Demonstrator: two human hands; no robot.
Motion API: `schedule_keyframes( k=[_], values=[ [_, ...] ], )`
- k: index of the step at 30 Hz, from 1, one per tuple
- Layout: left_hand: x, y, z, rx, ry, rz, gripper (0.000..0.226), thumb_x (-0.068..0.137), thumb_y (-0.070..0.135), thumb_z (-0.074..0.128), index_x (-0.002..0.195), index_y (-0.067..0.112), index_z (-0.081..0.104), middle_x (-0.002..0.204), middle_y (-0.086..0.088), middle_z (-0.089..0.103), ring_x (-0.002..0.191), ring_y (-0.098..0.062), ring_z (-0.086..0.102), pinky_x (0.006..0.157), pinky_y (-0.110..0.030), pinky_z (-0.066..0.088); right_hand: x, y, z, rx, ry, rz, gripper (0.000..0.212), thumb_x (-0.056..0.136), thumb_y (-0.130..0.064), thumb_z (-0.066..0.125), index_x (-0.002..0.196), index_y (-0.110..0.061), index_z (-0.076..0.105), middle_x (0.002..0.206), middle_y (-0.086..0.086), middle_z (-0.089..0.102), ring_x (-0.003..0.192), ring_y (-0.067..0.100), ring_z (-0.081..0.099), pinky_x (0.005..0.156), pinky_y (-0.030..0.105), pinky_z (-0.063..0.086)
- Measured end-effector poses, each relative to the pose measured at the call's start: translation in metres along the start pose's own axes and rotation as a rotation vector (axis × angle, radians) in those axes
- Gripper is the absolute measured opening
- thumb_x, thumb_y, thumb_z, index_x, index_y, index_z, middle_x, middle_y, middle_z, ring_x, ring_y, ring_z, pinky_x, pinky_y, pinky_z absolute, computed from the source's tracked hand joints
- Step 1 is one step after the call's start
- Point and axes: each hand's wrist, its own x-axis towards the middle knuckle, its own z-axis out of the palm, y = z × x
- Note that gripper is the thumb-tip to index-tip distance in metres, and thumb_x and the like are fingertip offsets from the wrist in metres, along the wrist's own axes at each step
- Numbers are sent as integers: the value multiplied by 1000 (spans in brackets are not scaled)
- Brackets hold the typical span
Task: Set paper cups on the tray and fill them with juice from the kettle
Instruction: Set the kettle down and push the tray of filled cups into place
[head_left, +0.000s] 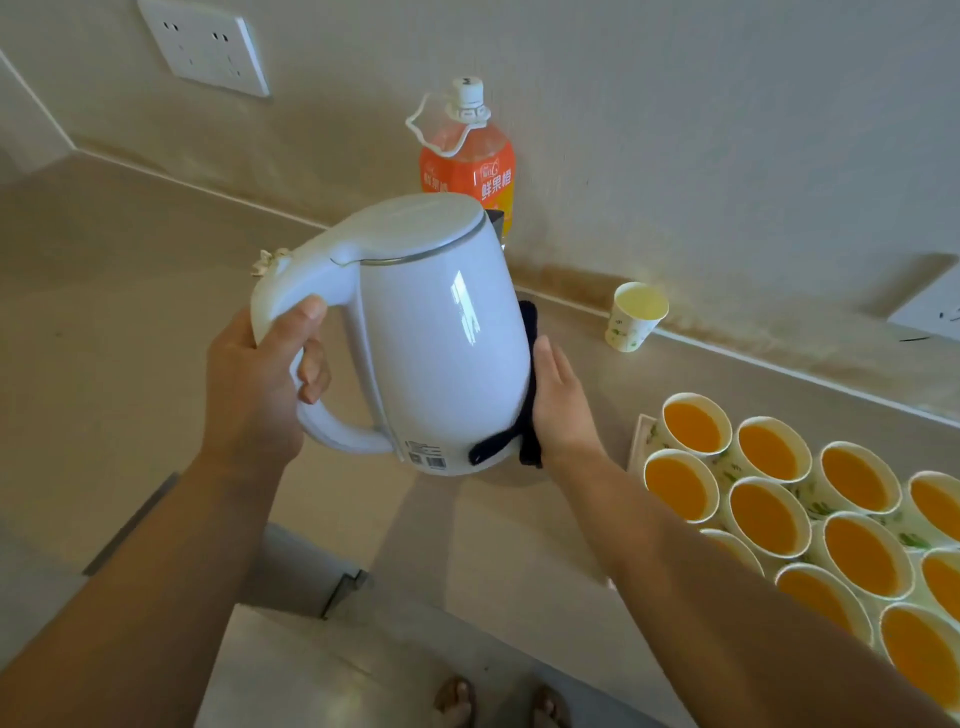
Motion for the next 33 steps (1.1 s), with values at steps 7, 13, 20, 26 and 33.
schedule_keyframes(
  k=[7, 13, 20, 26, 33],
  values=[
    [1, -5, 0, 5, 89, 3, 9, 82, 27, 60, 79, 19, 58, 45, 6, 40, 39, -11, 33, 44, -24, 27, -21, 42, 19, -256, 134, -475, 52, 91, -25, 51, 142, -25, 39, 148, -5, 35, 132, 7, 31, 111, 23, 23],
    [12, -4, -6, 61, 84, 33, 13, 81, 27, 62, 72, 20, 56, 43, 10, 42, 39, -10, 34, 43, -23, 27, -25, 92, 3, -824, 40, -554, 54, 80, 7, 53, 129, -16, 59, 140, 9, 49, 106, 35, 51, 90, 41, 48],
    [16, 0, -10, 74, 35, 32, 13, 81, 29, 61, 75, 18, 56, 43, 9, 41, 39, -11, 34, 44, -23, 28, -20, 88, -17, -1309, -647, -37, 57, 98, -45, 40, 150, -34, 20, 160, -4, -13, 145, 31, -10, 117, 49, 12],
    [14, -3, -7, 114, -25, 35, 14, 74, 37, 64, 78, 24, 62, 44, 8, 41, 40, -12, 34, 47, -27, 28, -23, 106, -12, -1512, -690, -15, 71, 97, -59, 26, 150, -30, -13, 149, -1, -37, 141, 32, -29, 116, 51, -11],
    [16, -11, -21, 165, -16, 16, 13, 72, 38, 62, 65, 27, 59, 42, 6, 39, 39, -15, 32, 47, -31, 22, 64, 102, -7, -1445, -430, 56, 64, 98, -56, 19, 150, -34, -13, 154, 3, -32, 140, 31, -30, 113, 54, -16]
  ],
)
